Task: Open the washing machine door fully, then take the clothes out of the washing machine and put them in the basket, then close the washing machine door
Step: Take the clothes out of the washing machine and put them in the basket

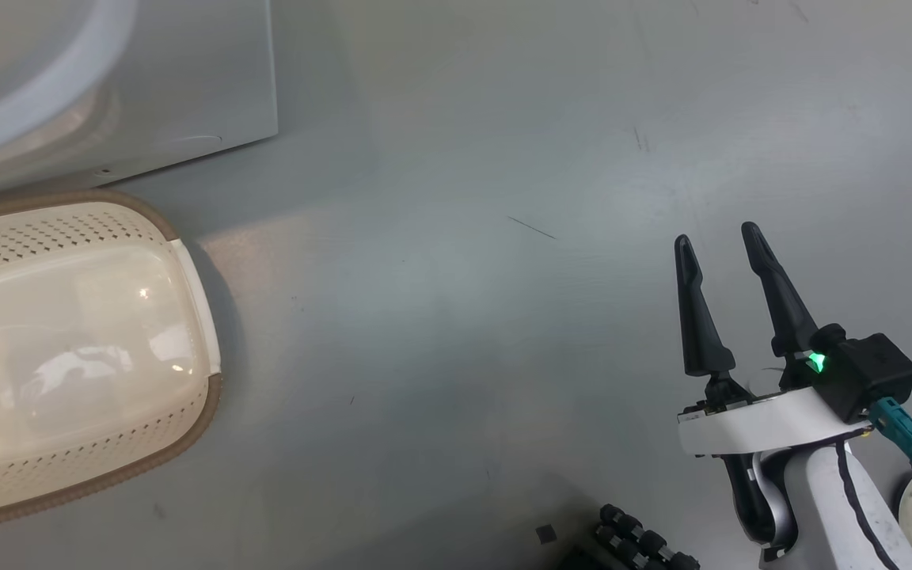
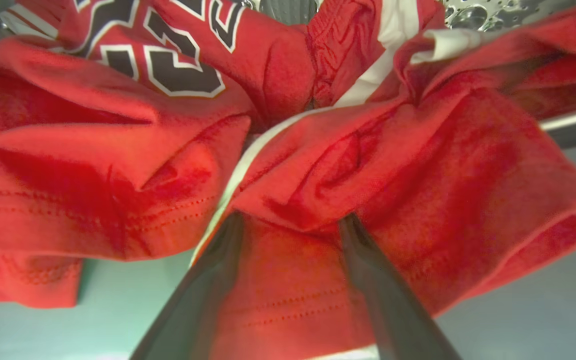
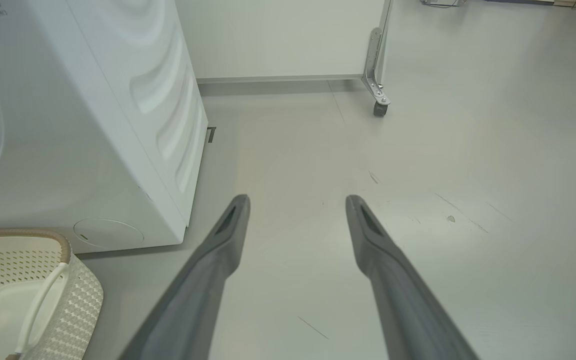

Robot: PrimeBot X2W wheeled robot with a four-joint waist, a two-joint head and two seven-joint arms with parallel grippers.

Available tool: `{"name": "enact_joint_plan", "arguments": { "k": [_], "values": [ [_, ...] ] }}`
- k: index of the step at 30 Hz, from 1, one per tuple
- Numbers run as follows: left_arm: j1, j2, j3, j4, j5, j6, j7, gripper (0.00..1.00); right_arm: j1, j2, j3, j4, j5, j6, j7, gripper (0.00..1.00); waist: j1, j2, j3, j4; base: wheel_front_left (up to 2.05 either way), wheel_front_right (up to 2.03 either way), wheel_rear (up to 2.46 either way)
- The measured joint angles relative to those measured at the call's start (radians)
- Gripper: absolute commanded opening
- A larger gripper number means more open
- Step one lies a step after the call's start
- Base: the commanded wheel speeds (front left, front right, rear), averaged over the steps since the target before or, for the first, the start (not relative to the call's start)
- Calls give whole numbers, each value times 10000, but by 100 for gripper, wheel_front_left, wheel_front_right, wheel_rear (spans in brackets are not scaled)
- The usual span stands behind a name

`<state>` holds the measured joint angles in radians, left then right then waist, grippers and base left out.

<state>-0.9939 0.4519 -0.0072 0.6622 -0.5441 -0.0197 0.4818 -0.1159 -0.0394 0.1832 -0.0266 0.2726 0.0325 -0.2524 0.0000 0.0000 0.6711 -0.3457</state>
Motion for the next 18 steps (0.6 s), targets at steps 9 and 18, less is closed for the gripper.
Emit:
{"name": "enact_joint_plan", "arguments": {
  "k": [9,18],
  "values": [
    [-267,-17,-142,384,0,-125,84,0,-34,0,54,0,2,-90,0,100,0,0,-2,-17,0,0,0],
    [-289,-347,-219,719,0,-391,-742,0,-85,0,15,71,2,-176,0,100,0,0,-229,84,0,0,0]
  ]
}}
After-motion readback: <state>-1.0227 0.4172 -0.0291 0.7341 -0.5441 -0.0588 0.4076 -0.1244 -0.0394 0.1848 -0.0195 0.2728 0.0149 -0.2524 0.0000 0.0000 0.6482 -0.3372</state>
